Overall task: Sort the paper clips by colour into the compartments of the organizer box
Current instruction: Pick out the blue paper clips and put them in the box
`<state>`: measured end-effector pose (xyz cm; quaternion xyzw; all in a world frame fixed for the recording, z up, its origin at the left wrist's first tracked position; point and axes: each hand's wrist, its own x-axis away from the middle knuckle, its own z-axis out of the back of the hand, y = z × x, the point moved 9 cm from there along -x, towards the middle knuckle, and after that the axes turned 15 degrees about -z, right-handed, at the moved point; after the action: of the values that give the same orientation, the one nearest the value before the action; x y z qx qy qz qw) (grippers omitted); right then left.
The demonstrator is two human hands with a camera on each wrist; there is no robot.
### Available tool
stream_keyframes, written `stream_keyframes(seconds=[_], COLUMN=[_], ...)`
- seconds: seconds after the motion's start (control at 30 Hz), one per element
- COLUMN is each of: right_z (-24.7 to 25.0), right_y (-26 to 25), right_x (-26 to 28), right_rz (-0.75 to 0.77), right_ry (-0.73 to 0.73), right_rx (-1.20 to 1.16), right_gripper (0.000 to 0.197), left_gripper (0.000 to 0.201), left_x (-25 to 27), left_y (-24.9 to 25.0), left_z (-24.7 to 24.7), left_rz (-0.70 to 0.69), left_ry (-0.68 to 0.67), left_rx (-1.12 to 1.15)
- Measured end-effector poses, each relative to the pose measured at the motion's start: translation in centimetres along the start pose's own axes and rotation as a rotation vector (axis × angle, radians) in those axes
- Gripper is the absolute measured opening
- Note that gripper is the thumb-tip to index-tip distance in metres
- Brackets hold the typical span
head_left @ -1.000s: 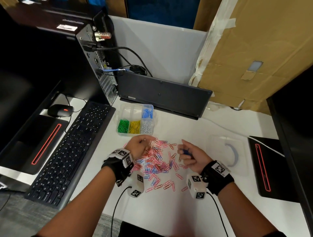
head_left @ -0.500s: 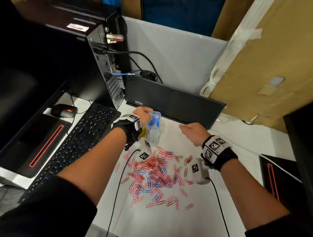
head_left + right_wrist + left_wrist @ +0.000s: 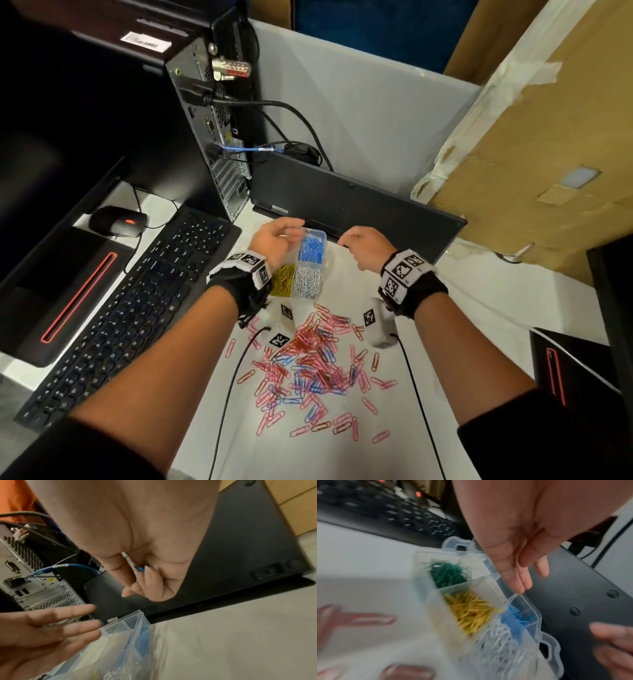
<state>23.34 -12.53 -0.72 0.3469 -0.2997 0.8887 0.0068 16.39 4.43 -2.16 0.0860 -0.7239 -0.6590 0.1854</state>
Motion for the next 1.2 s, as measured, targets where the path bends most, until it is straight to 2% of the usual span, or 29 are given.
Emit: stream_keyframes(seconds=[0.07,0.17,0.33,0.43,0.5,0.57,0.67,0.73,0.8,0.87,0.93,1.0,1.07,1.2], right_z=[-0.6,-1.6,-3.7,-5.0,-5.6,-4.9,-1.1,0.8,0.0,-1.9,-3.7,-5.3,-6.0,-6.0], right_y=[-1.3,-3.8,-6.1,-5.8,-5.6,-5.7,-4.5,-1.6,2.0,5.7,8.2,9.3,9.3,10.0], right_x=[-0.2,-0.3,-0.8,-1.5,-1.5,-0.7,1.4,2.7,3.5,4.1,4.6,4.9,5.2,5.3], right_rz=[0.043,0.131,0.186,0.192,0.209,0.246,0.303,0.272,0.195,0.132,0.106,0.121,0.160,0.165], right_ry=[0.012,0.065,0.105,0.104,0.078,0.086,0.258,0.345,0.281,0.146,0.091,0.110,0.172,0.170], right_rx=[0.042,0.126,0.342,0.409,0.406,0.370,0.171,0.129,0.257,0.252,0.228,0.262,0.244,0.091], right_gripper=[0.027,0.027,0.028,0.036,0.046,0.048,0.037,0.033,0.025,0.012,0.017,0.020,0.015,0.012], left_gripper=[0.038,0.041,0.040,0.044,0.038,0.032,0.013,0.010,0.021,0.030,0.029,0.019,0.009,0.011], left_x=[1.7,4.7,9.0,10.2,10.7,10.9,11.4,11.7,11.8,11.9,11.9,12.1,12.3,12.8], left_y=[-0.9,-1.8,-2.5,-2.1,-2.0,-2.2,-3.0,-3.3,-3.6,-4.0,-4.4,-4.5,-4.6,-4.8], left_z=[1.3,2.5,1.5,0.3,-0.8,-1.8,-4.1,-5.5,-6.1,-6.2,-6.1,-5.8,-5.2,-3.3], left_rz=[-0.034,-0.052,-0.067,-0.196,-0.277,-0.326,-0.380,-0.380,-0.349,-0.326,-0.306,-0.287,-0.255,-0.176], left_ry=[0.017,-0.002,-0.215,-0.365,-0.442,-0.477,-0.607,-0.664,-0.666,-0.656,-0.655,-0.645,-0.615,-0.498], left_rx=[-0.022,-0.175,-0.369,-0.619,-0.764,-0.820,-0.942,-1.014,-1.042,-1.073,-1.082,-1.081,-1.035,-0.867])
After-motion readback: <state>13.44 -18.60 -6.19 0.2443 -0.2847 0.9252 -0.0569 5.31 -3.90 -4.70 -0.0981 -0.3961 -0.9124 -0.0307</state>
